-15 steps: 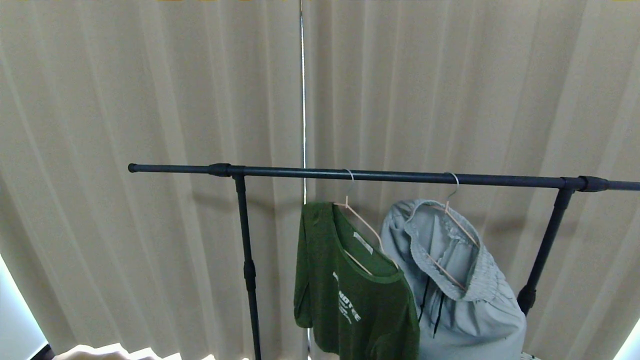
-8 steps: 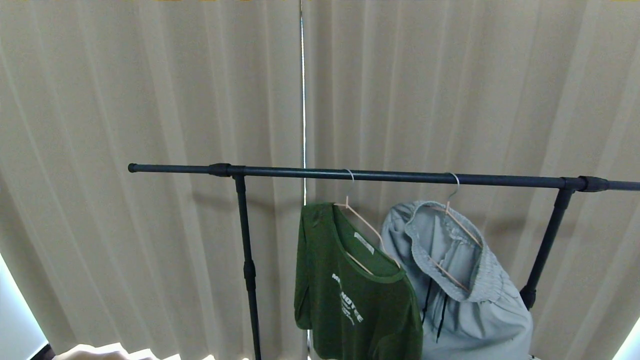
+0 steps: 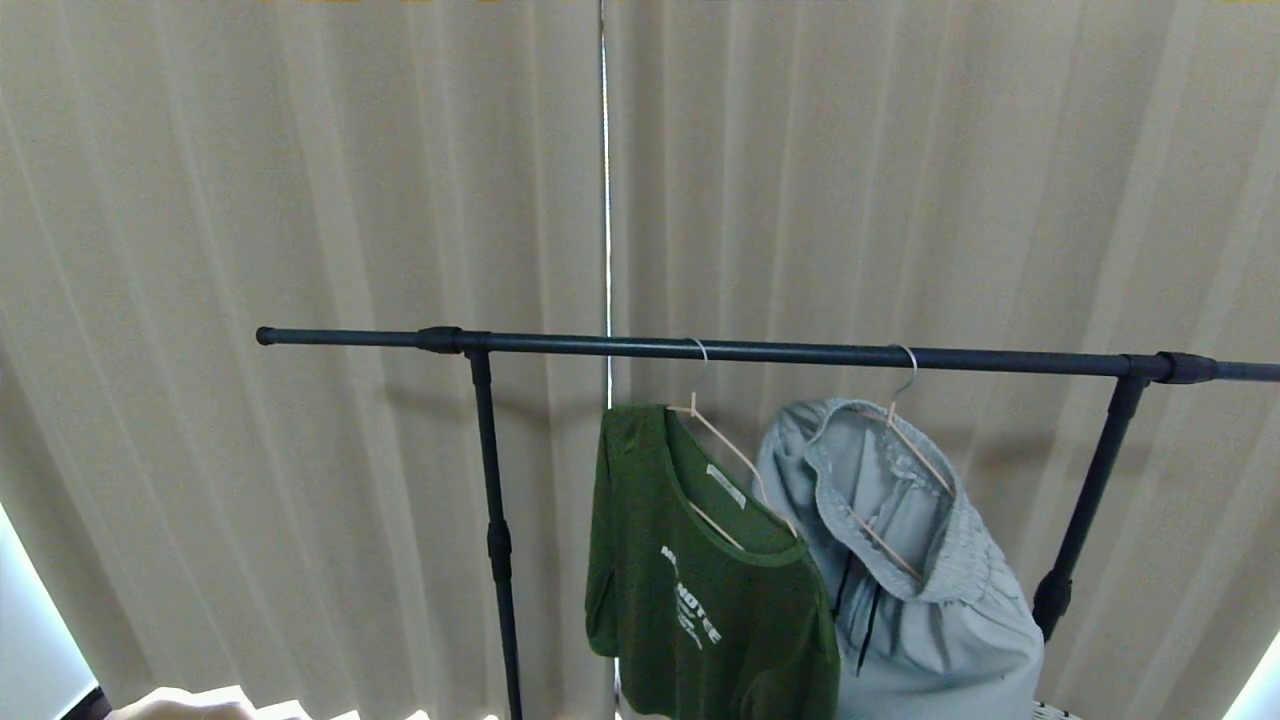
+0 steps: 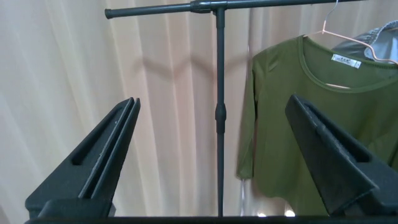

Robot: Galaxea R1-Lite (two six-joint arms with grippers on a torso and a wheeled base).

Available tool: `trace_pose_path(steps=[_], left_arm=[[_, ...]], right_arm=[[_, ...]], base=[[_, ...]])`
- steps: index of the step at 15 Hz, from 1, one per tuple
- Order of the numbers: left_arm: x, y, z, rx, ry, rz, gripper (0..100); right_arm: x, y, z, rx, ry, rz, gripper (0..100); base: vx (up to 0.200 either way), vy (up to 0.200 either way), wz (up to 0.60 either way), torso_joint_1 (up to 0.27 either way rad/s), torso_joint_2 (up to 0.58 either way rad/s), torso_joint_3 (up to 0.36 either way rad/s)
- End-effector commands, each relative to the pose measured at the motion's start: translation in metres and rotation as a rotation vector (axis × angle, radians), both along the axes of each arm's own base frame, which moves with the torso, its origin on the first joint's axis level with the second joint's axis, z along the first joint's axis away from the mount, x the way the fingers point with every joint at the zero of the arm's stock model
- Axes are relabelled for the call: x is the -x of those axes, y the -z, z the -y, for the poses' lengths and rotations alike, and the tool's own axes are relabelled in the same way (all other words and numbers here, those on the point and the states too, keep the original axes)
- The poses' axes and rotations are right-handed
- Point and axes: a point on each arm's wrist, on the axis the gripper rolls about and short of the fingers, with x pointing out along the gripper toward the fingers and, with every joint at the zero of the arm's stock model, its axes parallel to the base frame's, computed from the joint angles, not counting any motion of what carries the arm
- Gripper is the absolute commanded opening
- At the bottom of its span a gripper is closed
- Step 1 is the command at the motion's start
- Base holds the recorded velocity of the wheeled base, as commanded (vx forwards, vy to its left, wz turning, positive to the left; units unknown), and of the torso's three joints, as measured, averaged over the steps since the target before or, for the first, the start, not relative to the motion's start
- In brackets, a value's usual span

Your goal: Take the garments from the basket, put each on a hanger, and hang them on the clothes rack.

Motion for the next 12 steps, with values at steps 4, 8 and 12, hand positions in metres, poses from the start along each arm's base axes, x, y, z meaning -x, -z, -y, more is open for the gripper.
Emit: trace_pose_path(steps=[4,8,12], left_arm=[[0.0002,0.0000,0.0000,0.001,0.000,0.002,100],[0.0002,0.0000,0.0000,0.001,0.000,0.002,100],[0.0002,0.0000,0.0000,-0.001,0.000,0.002,100]], right_arm=[[0.0073,0.0023,0.0018,0.016,-0.144,0.089,100],[0.0071,0.0022,0.0020,0.005,-0.132,0.091,100],[0.0038,0.0036,0.0061,-0.015,0.052,0.138,100]], base=[[0.000,0.000,0.00,0.000,0.00,0.000],[0.000,0.000,0.00,0.000,0.00,0.000],[0.000,0.000,0.00,0.000,0.00,0.000]])
